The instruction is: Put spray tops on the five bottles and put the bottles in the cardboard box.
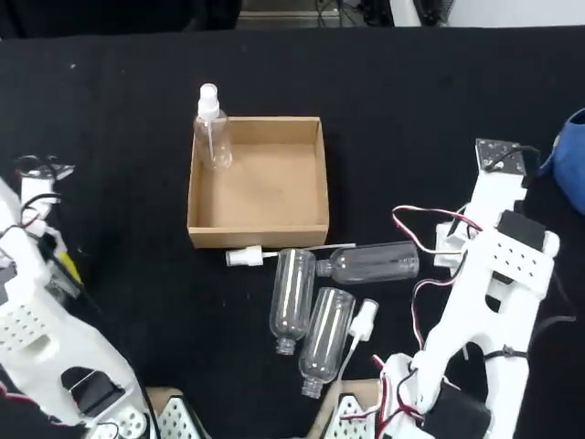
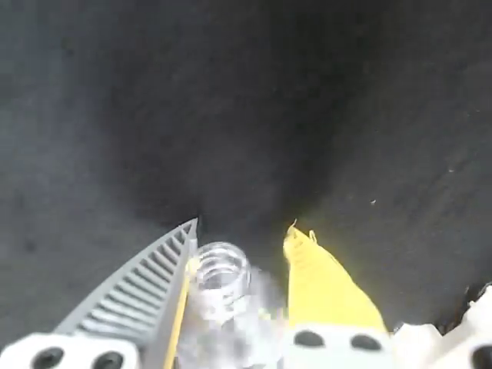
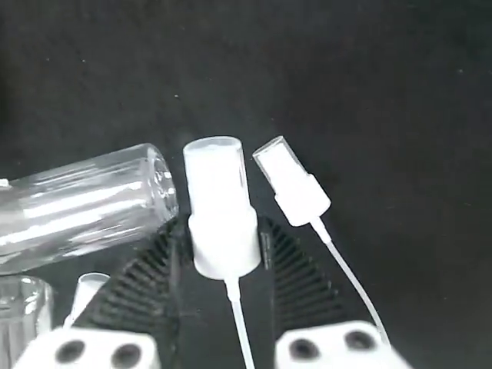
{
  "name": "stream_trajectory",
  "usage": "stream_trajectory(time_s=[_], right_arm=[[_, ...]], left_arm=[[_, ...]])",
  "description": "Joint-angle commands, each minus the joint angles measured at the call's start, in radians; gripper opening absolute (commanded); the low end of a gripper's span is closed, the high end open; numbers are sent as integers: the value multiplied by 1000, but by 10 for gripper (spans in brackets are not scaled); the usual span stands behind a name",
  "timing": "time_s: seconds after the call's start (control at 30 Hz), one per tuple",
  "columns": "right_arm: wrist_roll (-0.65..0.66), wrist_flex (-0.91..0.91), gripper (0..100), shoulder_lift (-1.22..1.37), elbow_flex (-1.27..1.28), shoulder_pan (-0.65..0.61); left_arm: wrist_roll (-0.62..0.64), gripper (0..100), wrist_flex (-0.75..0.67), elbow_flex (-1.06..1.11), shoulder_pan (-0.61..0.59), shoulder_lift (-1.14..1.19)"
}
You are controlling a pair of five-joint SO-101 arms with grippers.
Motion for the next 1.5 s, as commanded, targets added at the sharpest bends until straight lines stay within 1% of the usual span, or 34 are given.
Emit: stream_trajectory(time_s=[0.0,0.2,0.27,0.33,0.4,0.47,0.5,0.6,0.73,0.83,1.0,1.07,1.1,1.23,1.3,1.37,1.47], right_arm=[[-18,-21,11,-8,-12,-23],[-18,-21,11,-8,-12,-18],[-18,-21,11,-8,-12,-15],[-18,-21,11,-8,-12,-14],[-18,-21,11,-8,-12,-14],[-18,-21,11,-8,-12,-14],[-18,-21,11,-8,-12,-15],[-18,-21,11,-8,-8,-17],[-18,-21,11,-8,-12,-21],[-18,-23,11,-10,-19,-21],[-20,-23,11,-10,-21,-21],[-20,-23,11,-10,-21,-21],[-20,-23,11,-10,-19,-20],[-18,-23,11,-10,-18,-14],[-18,-23,11,-10,-18,-14],[-18,-23,11,-10,-18,-14],[-18,-23,11,-10,-18,-15]], left_arm=[[-5,45,-3,-128,-38,-8],[-14,46,-80,-217,-15,21],[-18,87,-55,-254,-15,18],[-49,167,20,-323,-18,8],[-72,237,146,-421,-25,-5],[-80,249,259,-493,-31,0],[-72,238,275,-506,-38,9],[-71,206,269,-493,-87,41],[-69,202,270,-430,-143,51],[-77,202,270,-355,-173,-15],[-98,203,270,-137,-176,-207],[-132,203,253,-50,-170,-276],[-138,203,222,-8,-168,-307],[-124,203,-34,153,-176,-367],[-121,203,-110,217,-176,-373],[-120,203,-140,259,-171,-382],[-120,203,-155,263,-170,-374]])
